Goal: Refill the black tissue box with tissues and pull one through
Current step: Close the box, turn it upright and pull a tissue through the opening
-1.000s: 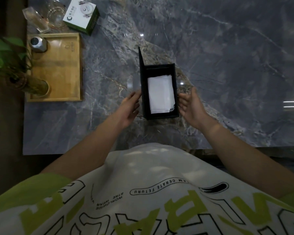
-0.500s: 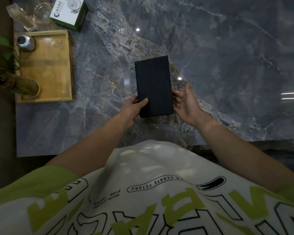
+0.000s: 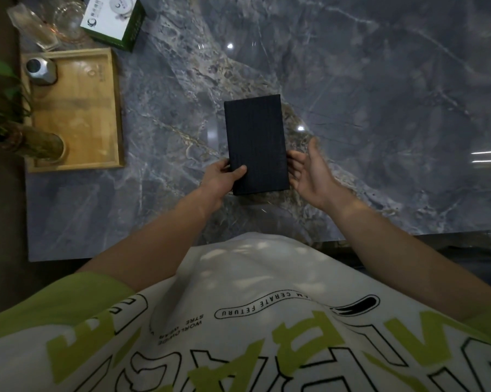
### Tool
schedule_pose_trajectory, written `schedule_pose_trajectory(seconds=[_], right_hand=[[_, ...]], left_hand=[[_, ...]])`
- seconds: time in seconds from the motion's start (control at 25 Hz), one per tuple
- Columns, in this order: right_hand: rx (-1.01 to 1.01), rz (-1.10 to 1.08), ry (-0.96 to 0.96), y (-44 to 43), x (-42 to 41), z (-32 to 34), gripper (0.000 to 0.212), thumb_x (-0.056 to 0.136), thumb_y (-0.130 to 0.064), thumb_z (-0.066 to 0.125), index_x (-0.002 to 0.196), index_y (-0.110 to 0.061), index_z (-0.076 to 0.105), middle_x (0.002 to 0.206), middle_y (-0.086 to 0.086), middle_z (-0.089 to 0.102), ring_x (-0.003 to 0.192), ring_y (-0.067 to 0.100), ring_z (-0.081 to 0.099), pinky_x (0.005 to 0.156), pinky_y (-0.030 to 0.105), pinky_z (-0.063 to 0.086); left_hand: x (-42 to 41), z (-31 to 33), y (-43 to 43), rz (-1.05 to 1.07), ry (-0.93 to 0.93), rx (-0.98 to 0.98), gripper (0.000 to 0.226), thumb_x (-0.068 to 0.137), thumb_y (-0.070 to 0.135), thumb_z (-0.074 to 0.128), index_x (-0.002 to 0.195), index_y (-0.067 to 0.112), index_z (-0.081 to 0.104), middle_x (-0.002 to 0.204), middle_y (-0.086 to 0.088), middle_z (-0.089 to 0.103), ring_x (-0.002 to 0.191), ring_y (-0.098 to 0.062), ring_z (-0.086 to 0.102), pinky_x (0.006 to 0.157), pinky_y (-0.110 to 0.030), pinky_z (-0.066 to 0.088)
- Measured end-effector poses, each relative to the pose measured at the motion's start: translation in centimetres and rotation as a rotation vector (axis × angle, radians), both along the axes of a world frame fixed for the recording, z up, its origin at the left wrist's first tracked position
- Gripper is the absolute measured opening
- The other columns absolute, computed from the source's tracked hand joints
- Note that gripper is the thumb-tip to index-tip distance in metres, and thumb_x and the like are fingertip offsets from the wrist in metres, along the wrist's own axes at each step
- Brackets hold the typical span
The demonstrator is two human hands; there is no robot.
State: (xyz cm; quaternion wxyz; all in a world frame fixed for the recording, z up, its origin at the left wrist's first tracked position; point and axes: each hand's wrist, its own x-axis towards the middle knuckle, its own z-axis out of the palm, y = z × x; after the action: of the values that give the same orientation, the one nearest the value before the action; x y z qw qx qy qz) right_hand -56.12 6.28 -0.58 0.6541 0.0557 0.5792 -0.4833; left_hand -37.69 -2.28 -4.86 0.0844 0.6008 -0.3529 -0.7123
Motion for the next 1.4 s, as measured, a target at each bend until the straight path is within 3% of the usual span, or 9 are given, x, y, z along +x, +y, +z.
schedule_pose_trajectory(seconds=[0.32, 0.44, 0.56, 0.72, 0.84, 0.96, 1.12, 1.24, 1.4], right_hand=[[0.013, 0.004, 0.014, -0.1, -0.1, 0.1, 0.079, 0.097, -0.064, 0.02, 0.149, -0.006, 0.03, 0.157, 0.009, 0.032, 0.144, 0.019, 0.032, 0.114, 0.032, 0.029], [0.03, 0.025, 0.044, -0.3, -0.2, 0.1, 0.074, 0.098, -0.061, 0.022, 0.148, -0.008, 0.033, 0.155, 0.008, 0.035, 0.142, 0.018, 0.035, 0.108, 0.03, 0.033], [0.024, 0.142, 0.122, -0.9, 0.0, 0.5, 0.071, 0.098, -0.061, 0.021, 0.149, -0.012, 0.033, 0.151, 0.004, 0.041, 0.135, 0.016, 0.043, 0.097, 0.025, 0.041], [0.041, 0.253, 0.206, -1.6, 0.4, 1.3, 0.064, 0.1, -0.058, 0.02, 0.135, -0.016, 0.053, 0.126, 0.002, 0.06, 0.105, 0.008, 0.058, 0.078, 0.023, 0.045], [0.023, 0.263, 0.204, -1.5, 0.5, 1.4, 0.064, 0.099, -0.059, 0.024, 0.132, -0.015, 0.057, 0.127, 0.004, 0.062, 0.111, 0.014, 0.059, 0.084, 0.027, 0.048], [-0.007, 0.232, 0.196, -1.4, 1.0, 1.6, 0.061, 0.099, -0.057, 0.026, 0.133, -0.015, 0.056, 0.121, 0.001, 0.063, 0.108, 0.012, 0.06, 0.082, 0.026, 0.048], [-0.03, 0.187, 0.247, -1.9, 1.6, 2.2, 0.058, 0.099, -0.056, 0.034, 0.133, -0.015, 0.055, 0.123, 0.002, 0.062, 0.114, 0.016, 0.06, 0.084, 0.029, 0.05], [-0.064, 0.193, 0.317, -2.4, 1.9, 2.6, 0.05, 0.1, -0.053, 0.034, 0.126, -0.018, 0.059, 0.123, 0.002, 0.064, 0.114, 0.018, 0.061, 0.092, 0.034, 0.052], [-0.052, 0.137, 0.345, -3.3, 2.7, 3.5, 0.058, 0.098, -0.058, 0.032, 0.132, -0.017, 0.054, 0.123, 0.004, 0.063, 0.115, 0.02, 0.061, 0.099, 0.039, 0.05]], left_hand=[[-0.1, 0.4, 0.0, 0.002, -0.027, 0.002, 0.043, 0.088, 0.013, 0.068, 0.129, 0.007, 0.056, 0.126, -0.013, 0.063, 0.112, -0.027, 0.063, 0.097, -0.041, 0.053], [-0.2, 1.3, 0.0, 0.053, 0.017, 0.052, 0.045, 0.092, 0.02, 0.064, 0.134, 0.008, 0.052, 0.129, -0.008, 0.062, 0.107, -0.02, 0.064, 0.08, -0.032, 0.057], [-0.5, 3.5, -0.6, 0.051, 0.021, 0.103, 0.042, 0.095, 0.037, 0.055, 0.133, 0.02, 0.052, 0.126, 0.0, 0.062, 0.102, -0.014, 0.062, 0.066, -0.027, 0.05], [-0.9, 5.7, -1.2, -0.002, 0.03, 0.197, 0.044, 0.093, 0.055, 0.047, 0.126, 0.026, 0.054, 0.107, 0.004, 0.061, 0.096, -0.015, 0.058, 0.074, -0.032, 0.048], [-0.5, 6.4, -1.4, 0.006, 0.056, 0.215, 0.051, 0.092, 0.059, 0.046, 0.125, 0.022, 0.056, 0.1, 0.002, 0.06, 0.089, -0.015, 0.057, 0.074, -0.031, 0.048], [0.1, 6.9, -1.7, 0.043, 0.114, 0.19, 0.041, 0.093, 0.058, 0.044, 0.109, 0.025, 0.062, 0.101, 0.0, 0.058, 0.086, -0.014, 0.054, 0.075, -0.03, 0.044], [1.8, 7.3, -2.5, 0.097, 0.221, 0.114, 0.052, 0.096, 0.058, 0.036, 0.127, 0.02, 0.054, 0.118, -0.005, 0.059, 0.104, -0.018, 0.057, 0.092, -0.032, 0.046], [2.9, 7.3, -2.9, 0.077, 0.301, 0.05, 0.057, 0.098, 0.056, 0.032, 0.136, 0.017, 0.048, 0.138, -0.007, 0.053, 0.128, -0.021, 0.049, 0.113, -0.038, 0.033], [4.1, 7.6, -2.9, 0.1, 0.366, 0.023, 0.063, 0.101, 0.051, 0.029, 0.147, 0.008, 0.034, 0.144, -0.01, 0.049, 0.13, -0.02, 0.048, 0.115, -0.036, 0.034]])
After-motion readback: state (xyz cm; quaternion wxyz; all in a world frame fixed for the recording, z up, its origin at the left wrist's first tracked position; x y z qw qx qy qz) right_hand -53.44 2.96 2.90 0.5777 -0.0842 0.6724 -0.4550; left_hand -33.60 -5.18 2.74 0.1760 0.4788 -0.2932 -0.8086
